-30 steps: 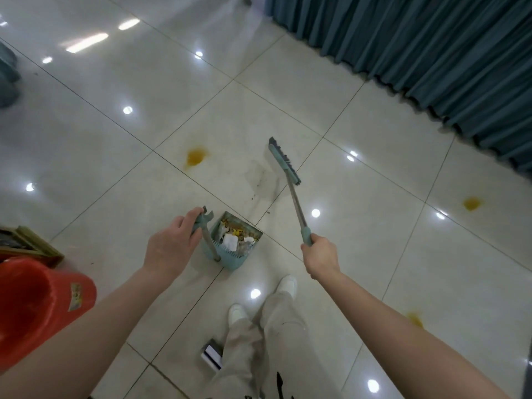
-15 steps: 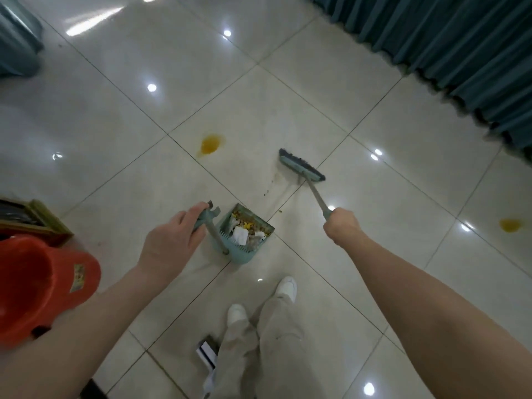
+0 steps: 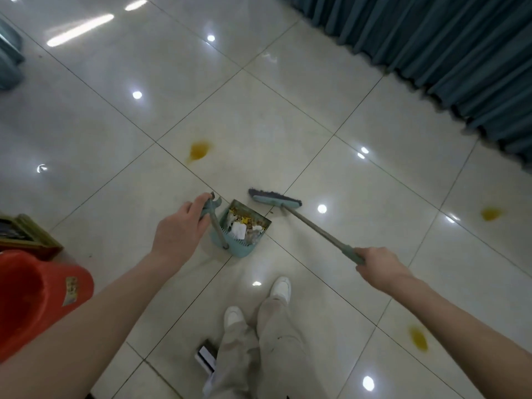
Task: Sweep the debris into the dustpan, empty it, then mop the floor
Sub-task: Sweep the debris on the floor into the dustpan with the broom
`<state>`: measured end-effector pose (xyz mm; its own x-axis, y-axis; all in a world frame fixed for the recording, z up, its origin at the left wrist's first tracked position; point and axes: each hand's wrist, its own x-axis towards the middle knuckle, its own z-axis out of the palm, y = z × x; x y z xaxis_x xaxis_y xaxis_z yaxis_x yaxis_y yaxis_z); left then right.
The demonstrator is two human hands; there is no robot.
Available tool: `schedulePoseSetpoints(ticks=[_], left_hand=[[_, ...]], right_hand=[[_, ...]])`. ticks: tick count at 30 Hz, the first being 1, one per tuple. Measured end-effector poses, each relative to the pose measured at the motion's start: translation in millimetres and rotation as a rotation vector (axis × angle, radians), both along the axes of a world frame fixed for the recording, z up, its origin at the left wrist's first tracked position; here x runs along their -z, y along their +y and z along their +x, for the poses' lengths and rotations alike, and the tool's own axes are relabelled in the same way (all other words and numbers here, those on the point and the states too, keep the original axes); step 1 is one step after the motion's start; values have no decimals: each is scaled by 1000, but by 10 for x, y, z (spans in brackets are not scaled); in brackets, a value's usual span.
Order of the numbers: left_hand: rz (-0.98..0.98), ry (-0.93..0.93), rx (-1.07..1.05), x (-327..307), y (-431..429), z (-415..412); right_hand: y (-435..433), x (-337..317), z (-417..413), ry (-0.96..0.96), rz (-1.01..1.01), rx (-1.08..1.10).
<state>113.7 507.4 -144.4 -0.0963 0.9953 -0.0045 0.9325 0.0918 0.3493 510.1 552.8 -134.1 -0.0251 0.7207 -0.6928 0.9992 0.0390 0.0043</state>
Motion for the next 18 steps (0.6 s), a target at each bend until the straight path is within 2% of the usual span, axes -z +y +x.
schedulePoseSetpoints(ticks=[8,14,16,18], left_hand=[[-10,-6,-2,10,68,31],[5,-4,0,35,186,51],[10,-5,-3,45,245,58],[12,-5,6,59,287,59]], right_hand=[[424,79,-152,-12,87,148],[632,299,-521,239,-128,678],[633,345,-571,241,-95,696],[576,350,-563,194,-31,573]])
